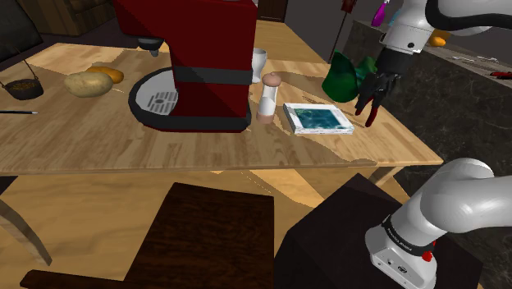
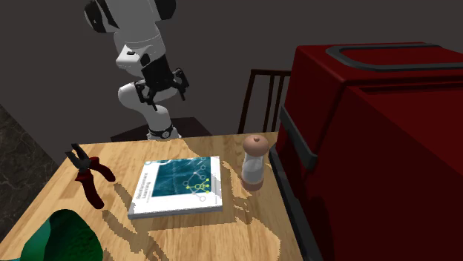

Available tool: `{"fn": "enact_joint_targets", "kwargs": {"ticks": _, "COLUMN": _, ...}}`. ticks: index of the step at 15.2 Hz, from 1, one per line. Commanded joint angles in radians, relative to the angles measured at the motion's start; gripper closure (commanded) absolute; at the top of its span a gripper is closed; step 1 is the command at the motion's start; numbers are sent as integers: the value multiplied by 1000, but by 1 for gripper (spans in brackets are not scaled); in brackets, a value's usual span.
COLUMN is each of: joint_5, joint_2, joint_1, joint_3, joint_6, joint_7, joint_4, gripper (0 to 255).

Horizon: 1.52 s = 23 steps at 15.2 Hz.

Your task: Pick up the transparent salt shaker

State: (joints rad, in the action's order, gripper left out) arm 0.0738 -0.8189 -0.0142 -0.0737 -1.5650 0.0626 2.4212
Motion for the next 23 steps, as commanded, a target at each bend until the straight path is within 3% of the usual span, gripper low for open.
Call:
{"fn": "enact_joint_targets", "kwargs": {"ticks": 1, "joint_5": 0, "joint_2": 0, "joint_1": 0, "joint_3": 0, "joint_6": 0, "joint_7": 0, "joint_4": 0, "gripper": 0}}
{"fn": "enact_joint_targets", "kwargs": {"ticks": 12, "joint_5": 70, "joint_2": 490, "joint_1": 57, "joint_3": 43, "joint_6": -17, "joint_7": 49, "joint_4": -408, "gripper": 0}}
{"fn": "enact_joint_targets", "kwargs": {"ticks": 18, "joint_5": 96, "joint_2": 757, "joint_1": 77, "joint_3": 59, "joint_6": 46, "joint_7": 78, "joint_4": -705, "gripper": 0}}
{"fn": "enact_joint_targets", "kwargs": {"ticks": 23, "joint_5": 114, "joint_2": 1005, "joint_1": 89, "joint_3": 71, "joint_6": 144, "joint_7": 108, "joint_4": -1023, "gripper": 0}}
